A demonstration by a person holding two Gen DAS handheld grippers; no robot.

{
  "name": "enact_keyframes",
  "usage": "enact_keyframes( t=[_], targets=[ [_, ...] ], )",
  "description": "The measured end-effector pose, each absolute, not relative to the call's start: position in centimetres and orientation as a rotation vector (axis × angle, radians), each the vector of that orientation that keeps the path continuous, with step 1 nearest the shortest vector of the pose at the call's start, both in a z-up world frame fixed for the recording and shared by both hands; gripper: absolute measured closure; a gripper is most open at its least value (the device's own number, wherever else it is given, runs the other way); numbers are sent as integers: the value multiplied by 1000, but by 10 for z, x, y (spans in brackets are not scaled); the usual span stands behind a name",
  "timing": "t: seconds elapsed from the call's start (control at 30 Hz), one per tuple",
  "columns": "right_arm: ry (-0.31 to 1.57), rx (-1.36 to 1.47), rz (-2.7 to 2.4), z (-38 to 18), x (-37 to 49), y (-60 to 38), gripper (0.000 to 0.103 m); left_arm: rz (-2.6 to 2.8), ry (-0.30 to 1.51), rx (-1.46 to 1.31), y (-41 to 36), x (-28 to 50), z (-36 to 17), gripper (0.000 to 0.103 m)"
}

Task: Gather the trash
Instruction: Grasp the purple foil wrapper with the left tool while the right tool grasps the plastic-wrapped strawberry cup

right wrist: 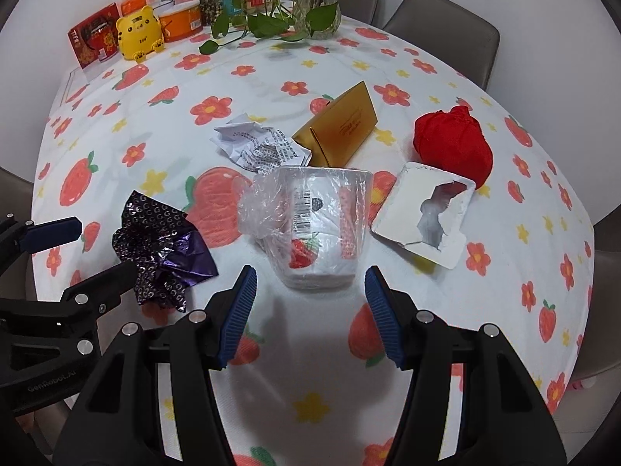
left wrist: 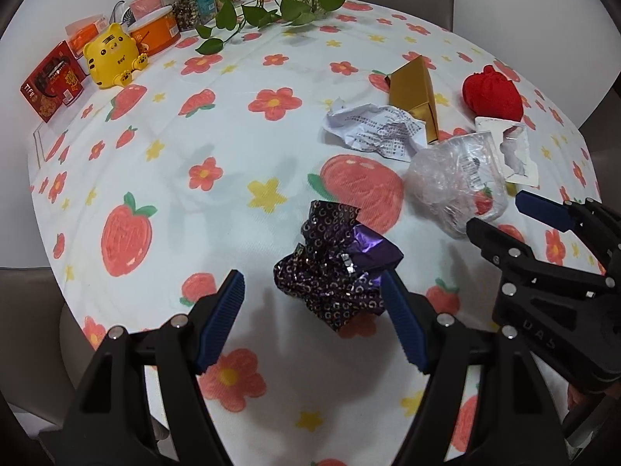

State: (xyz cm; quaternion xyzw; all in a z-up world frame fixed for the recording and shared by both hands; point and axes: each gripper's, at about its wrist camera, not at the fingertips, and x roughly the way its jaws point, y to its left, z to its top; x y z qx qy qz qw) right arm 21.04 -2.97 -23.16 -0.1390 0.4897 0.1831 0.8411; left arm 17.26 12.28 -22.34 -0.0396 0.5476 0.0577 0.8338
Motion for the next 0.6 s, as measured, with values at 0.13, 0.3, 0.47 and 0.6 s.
enact_keyframes(
  t=[0.13, 0.3, 0.47, 0.6],
  targets=[
    [1048, -308, 408, -242, 223, -24, 47, 132, 1172, -93, 124, 184, -236, 41],
    [1071, -324, 413, -257, 232, -20, 47, 121, 1198, -114, 127, 192, -250, 63],
    [1091, -306, 422, -259, 236, -22, 59, 110, 1193, -125, 127, 194, -250, 75],
    [1081, -291, 423, -252, 232, -24, 59, 116, 1178, -114, 126, 191, -243, 78]
  ],
)
